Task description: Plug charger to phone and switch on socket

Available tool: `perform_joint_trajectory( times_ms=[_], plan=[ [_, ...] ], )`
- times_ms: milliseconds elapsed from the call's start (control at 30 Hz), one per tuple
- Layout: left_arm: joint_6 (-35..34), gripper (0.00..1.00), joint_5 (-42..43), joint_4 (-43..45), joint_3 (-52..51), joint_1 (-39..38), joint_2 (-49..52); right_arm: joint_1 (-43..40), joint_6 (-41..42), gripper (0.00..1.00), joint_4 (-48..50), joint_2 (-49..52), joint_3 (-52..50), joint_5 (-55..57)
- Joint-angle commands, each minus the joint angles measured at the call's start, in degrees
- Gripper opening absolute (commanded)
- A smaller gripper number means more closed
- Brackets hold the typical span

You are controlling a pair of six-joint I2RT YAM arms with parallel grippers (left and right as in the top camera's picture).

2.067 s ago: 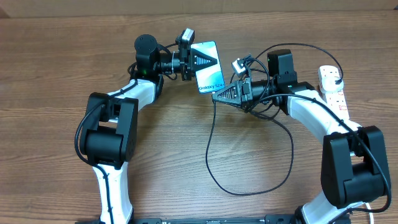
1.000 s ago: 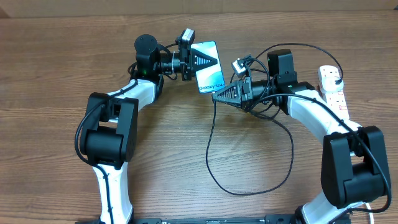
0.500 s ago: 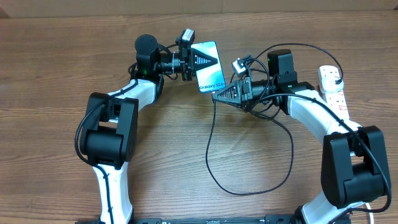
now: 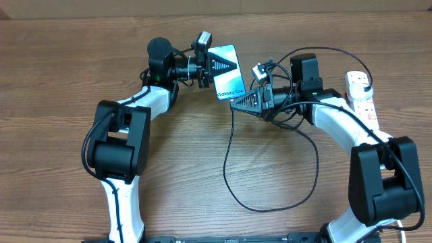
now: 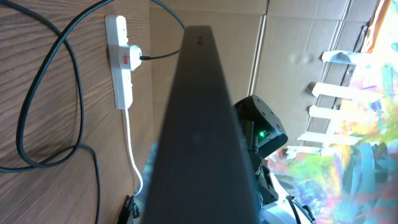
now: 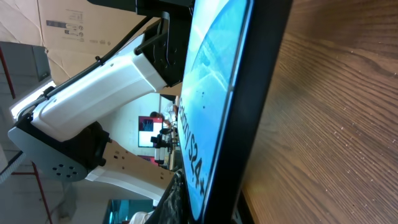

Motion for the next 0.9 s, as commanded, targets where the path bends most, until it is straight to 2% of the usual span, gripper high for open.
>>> perform_joint_trajectory(
  times_ms=[0,367,867],
  plan=[
    [2.1,0.04,0.5,0.5,0.6,-1.1,-0.7,-0.1,-0.2,0.04,0.2,-1.1,1.0,-0.1],
    [4.1,0.05,2.7,0.4,0.6,-1.0,-0.7,-0.2,-0.2,0.04,0.8,-1.1,1.0,-1.2],
    [0.6,0.05,1.6,0.5,0.6,-0.9,-0.7,-0.2,-0.2,0.04,0.0,-1.1,1.0,1.0]
  ],
)
